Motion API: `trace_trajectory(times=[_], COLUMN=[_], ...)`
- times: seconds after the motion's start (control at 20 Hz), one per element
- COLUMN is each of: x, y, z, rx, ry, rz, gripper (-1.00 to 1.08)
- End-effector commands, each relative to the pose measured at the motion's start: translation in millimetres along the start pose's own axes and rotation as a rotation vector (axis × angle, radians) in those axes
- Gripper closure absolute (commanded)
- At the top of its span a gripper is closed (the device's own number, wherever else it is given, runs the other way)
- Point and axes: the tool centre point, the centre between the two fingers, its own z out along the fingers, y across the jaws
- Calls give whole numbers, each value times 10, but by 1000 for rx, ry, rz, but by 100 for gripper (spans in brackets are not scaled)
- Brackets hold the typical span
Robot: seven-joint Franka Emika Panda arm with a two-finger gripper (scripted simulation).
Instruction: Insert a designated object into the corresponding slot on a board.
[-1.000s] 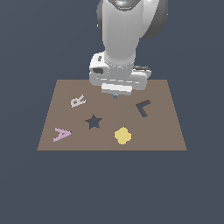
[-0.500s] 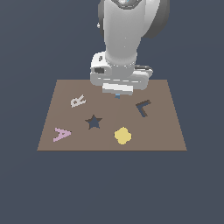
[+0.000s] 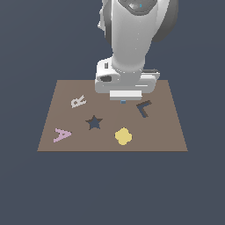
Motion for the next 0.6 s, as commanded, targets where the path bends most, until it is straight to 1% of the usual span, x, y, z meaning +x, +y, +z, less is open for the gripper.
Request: trace_trajectory(times=[0.0,0.3,0.55], x=[111,389,521], y=[-92,-389,-587], z=[-12,-37,-51], rx=[0,0,-1], ry=[1,2,2], rz=[-61,-235,-336], gripper=[108,108,108])
